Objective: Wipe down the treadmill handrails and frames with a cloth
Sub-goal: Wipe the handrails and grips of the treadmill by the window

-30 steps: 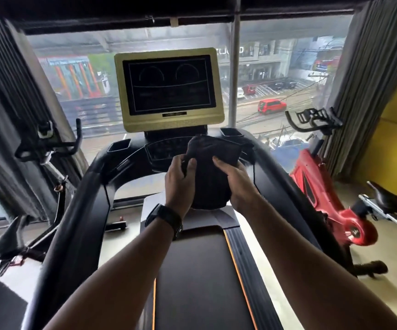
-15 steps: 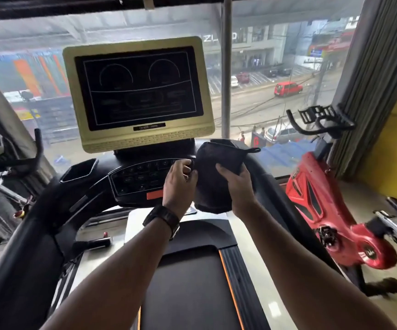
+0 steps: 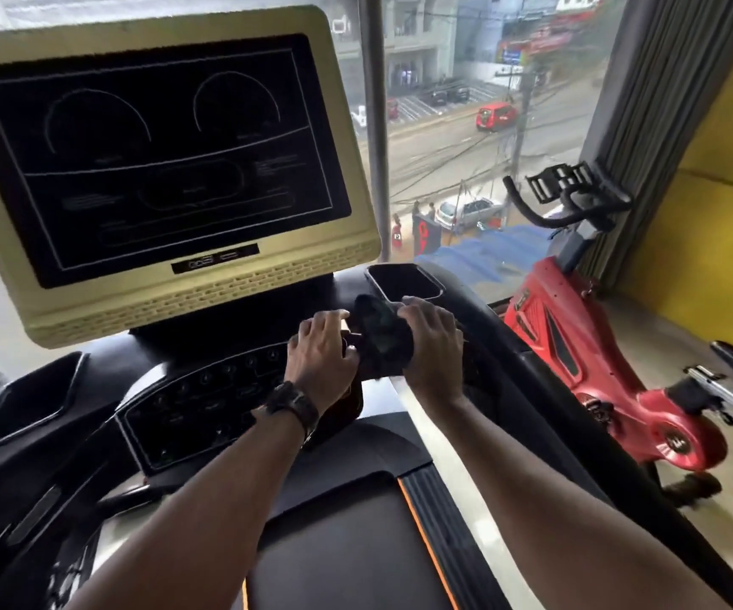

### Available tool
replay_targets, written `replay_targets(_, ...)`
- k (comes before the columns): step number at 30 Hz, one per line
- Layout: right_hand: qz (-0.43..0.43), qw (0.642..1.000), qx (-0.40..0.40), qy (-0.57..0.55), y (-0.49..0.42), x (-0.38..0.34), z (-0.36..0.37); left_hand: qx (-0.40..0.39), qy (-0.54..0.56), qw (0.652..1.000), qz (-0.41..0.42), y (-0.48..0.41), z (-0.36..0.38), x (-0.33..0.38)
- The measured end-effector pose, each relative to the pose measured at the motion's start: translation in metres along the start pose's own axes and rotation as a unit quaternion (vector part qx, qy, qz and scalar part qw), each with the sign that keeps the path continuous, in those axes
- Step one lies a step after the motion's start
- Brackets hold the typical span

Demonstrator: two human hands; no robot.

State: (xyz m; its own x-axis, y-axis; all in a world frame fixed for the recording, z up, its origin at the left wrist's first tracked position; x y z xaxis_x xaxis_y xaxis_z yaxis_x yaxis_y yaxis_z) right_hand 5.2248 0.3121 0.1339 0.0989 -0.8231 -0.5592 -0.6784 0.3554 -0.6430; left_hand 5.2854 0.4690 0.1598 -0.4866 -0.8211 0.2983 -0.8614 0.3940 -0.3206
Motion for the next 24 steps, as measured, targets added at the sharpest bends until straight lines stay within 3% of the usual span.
replay_targets(3, -0.02, 0.991, -0.069, 0.113, 0.0, 0.013, 0.035, -0.026, -0.04, 0.998, 0.043, -0.025, 0.014, -0.026)
replay_targets(8, -0.002, 0.973, -0.187, 0.132, 0.025, 0.022, 0.059, -0.116, -0.095, 0.985, 0.086, -0.05, 0.031, -0.056)
replay_targets(14, 0.026, 0.977, -0.164, 0.134, 0.018, 0.007, 0.046, -0.123, -0.084, 0.984, 0.1, -0.059, 0.035, -0.055)
replay_targets(21, 0.157, 0.969, -0.163, 0.097, -0.011, 0.009, 0.073, -0.136, -0.13, 0.972, 0.139, -0.059, 0.036, -0.052)
replay_targets(24, 0.12, 0.968, -0.185, 0.119, -0.006, 0.016, 0.083, -0.139, -0.163, 0.965, 0.15, -0.06, 0.038, -0.052)
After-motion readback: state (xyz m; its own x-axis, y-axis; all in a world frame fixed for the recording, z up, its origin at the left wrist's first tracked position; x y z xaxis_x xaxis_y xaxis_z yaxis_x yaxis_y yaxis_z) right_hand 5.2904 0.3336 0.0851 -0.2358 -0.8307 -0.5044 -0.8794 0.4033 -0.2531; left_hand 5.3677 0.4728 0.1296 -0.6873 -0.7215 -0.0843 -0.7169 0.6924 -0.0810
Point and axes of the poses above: each hand's wrist, its own y-axis away from the middle knuckle, its own z-axis out of the palm, x = y × z, the point moved 1 cm from there along -y, towards the middle knuckle, and after that the axes turned 6 degrees about -y, right-handed, at the moved point
